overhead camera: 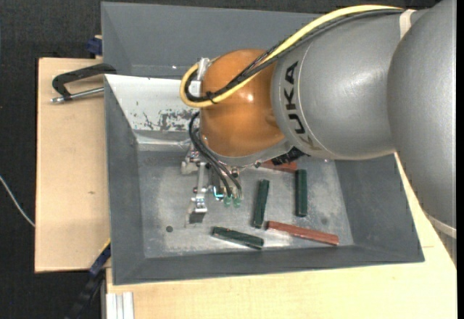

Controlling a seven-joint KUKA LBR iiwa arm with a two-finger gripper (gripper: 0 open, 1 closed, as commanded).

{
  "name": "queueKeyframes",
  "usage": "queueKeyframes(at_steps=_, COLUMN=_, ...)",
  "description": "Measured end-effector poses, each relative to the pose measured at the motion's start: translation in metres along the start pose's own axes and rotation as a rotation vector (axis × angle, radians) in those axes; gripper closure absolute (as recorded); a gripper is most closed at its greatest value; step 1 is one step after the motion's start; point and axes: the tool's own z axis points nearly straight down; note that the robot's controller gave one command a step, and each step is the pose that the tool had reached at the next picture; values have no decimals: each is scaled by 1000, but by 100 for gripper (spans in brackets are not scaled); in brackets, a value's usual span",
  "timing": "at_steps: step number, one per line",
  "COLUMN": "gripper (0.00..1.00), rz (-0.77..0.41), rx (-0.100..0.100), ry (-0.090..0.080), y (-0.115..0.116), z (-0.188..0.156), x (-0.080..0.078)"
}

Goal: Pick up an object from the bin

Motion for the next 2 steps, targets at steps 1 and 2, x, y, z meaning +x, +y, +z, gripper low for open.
queueKeyframes(at_steps=1, gripper=0, rz=2, rx=-2, ry=-8, y=-1, z=-4, x=-2)
queueKeyframes(at_steps=2, gripper=0, rz=-153, rx=-2, ry=-9, y=-52, z=13, x=9)
